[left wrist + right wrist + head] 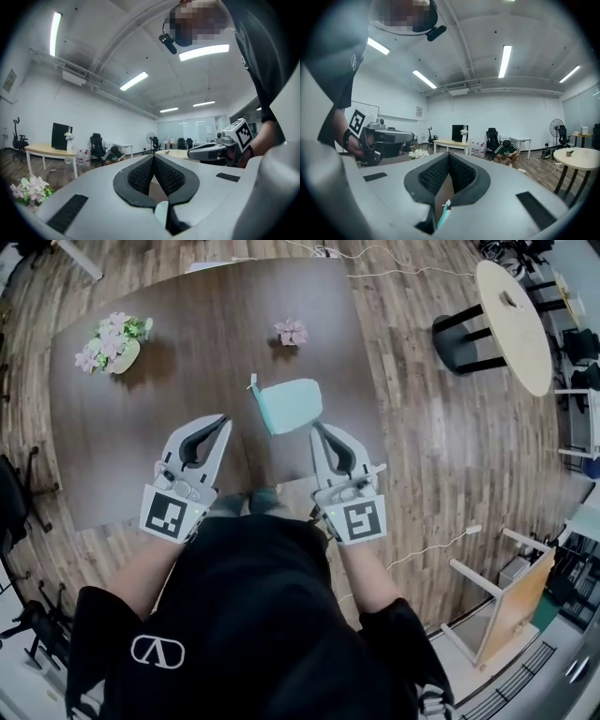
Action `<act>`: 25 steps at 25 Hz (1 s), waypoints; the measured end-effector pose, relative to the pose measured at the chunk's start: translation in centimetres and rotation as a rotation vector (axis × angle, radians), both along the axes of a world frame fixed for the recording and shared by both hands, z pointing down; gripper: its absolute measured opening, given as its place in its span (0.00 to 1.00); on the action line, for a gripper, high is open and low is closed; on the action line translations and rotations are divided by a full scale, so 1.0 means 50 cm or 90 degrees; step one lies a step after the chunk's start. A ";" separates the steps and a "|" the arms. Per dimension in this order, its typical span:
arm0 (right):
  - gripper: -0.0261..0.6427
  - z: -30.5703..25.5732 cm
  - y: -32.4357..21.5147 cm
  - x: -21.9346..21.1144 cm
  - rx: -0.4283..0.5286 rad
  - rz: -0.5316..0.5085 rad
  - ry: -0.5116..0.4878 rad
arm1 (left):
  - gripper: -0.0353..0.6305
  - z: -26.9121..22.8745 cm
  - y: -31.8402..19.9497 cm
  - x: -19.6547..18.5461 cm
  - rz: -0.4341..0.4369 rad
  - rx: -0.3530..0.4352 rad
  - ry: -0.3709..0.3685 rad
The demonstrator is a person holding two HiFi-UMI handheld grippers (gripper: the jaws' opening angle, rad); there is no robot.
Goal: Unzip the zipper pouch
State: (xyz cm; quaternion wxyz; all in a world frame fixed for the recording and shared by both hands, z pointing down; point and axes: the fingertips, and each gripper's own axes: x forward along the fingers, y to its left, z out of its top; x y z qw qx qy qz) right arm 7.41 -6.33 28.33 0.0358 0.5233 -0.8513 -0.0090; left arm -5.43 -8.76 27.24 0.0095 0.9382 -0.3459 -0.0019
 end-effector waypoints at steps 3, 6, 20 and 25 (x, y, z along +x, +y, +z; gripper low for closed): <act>0.04 -0.034 0.023 -0.009 0.019 0.016 -0.008 | 0.06 -0.034 0.015 -0.014 -0.002 0.015 0.006; 0.04 -0.053 0.042 -0.014 0.029 0.027 -0.014 | 0.06 -0.049 0.024 -0.023 0.000 0.021 0.012; 0.03 -0.063 0.074 -0.030 0.035 0.051 0.018 | 0.06 -0.059 0.052 -0.037 0.008 0.040 0.021; 0.03 -0.070 0.074 -0.032 0.040 0.054 0.015 | 0.06 -0.060 0.051 -0.040 0.001 0.036 0.020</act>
